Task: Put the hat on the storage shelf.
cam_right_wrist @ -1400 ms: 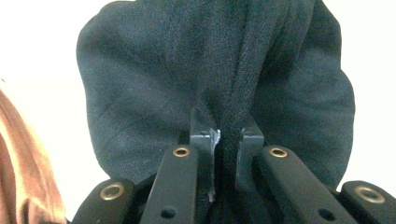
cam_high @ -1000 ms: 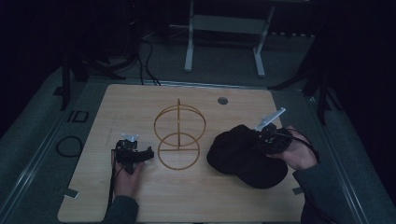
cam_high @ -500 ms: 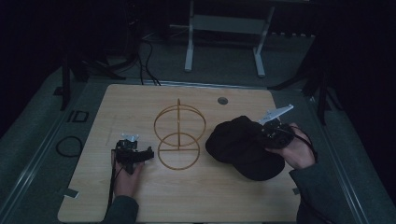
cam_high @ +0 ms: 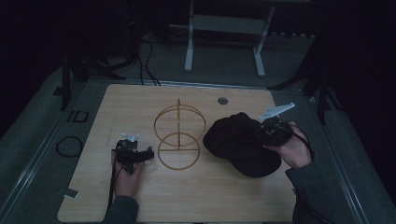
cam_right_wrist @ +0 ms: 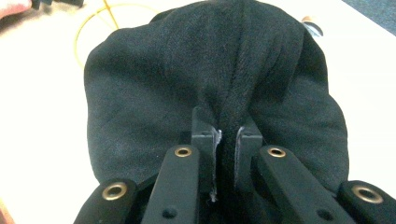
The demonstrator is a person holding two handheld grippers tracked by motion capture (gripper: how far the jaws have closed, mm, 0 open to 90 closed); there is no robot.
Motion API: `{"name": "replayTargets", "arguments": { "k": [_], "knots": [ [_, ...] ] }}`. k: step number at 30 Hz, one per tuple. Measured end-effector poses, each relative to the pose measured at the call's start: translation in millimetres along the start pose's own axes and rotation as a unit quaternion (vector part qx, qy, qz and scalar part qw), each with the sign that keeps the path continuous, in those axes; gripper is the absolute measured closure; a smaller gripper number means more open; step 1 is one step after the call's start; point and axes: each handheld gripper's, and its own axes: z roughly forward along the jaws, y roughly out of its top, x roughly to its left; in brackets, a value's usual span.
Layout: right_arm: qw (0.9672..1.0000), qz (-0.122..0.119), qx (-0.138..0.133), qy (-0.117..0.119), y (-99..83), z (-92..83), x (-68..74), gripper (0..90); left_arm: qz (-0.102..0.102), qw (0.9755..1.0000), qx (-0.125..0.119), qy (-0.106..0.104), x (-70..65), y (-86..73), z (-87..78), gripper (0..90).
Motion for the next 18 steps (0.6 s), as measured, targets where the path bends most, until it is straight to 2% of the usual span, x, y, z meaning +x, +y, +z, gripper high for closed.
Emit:
{"name": "replayTargets", "arguments": {
  "k": [8,18],
  "knots": [
    [0.9993,0.015,-0.031,-0.015,6.6,-3.8,-3.1,83.0,0.000,1.0000,0.000,0.000,0.0,0.0,0.0,1.2],
    [0.9973,0.031,-0.052,-0.042,12.6,-4.8,-4.9,83.0,0.001,1.0000,0.000,-0.001,-0.1,0.2,0.1,1.2]
  ]
}}
